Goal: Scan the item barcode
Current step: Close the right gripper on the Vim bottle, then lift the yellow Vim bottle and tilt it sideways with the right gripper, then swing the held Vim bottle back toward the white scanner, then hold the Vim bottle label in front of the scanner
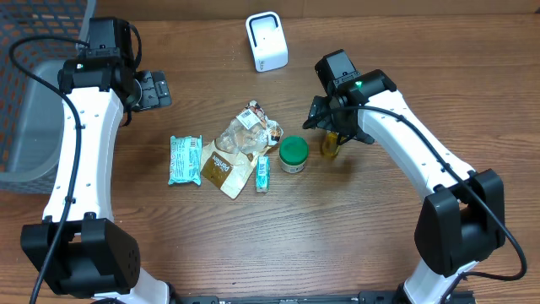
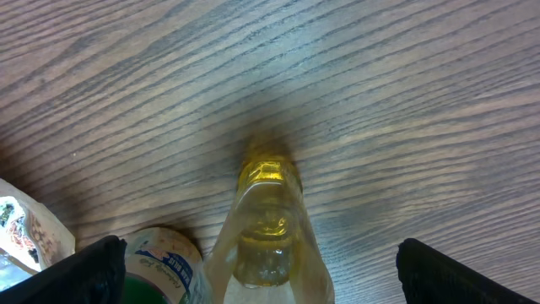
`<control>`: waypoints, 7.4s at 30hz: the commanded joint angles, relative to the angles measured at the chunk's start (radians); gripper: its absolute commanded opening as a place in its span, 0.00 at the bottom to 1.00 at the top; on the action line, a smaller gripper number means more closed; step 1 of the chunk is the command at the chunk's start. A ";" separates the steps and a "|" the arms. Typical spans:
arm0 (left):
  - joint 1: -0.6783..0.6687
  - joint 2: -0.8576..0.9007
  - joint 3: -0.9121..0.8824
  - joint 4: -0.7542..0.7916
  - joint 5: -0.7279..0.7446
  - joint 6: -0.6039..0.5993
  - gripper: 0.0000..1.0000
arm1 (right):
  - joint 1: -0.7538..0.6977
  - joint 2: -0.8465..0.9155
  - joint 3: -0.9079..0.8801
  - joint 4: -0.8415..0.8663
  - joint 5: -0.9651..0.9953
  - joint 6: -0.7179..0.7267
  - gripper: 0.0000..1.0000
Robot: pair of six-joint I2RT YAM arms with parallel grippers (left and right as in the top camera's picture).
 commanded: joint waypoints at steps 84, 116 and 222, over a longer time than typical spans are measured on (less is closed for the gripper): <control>-0.007 -0.008 0.018 0.001 -0.006 0.002 1.00 | -0.124 -0.346 -0.126 -0.201 -0.919 -0.500 0.23; -0.007 -0.008 0.018 0.001 -0.006 0.002 1.00 | -0.072 -0.345 -0.270 -0.093 -1.154 -0.589 0.15; -0.008 -0.008 0.018 0.001 -0.006 0.002 1.00 | 0.164 0.011 0.010 0.957 -0.008 -1.166 0.04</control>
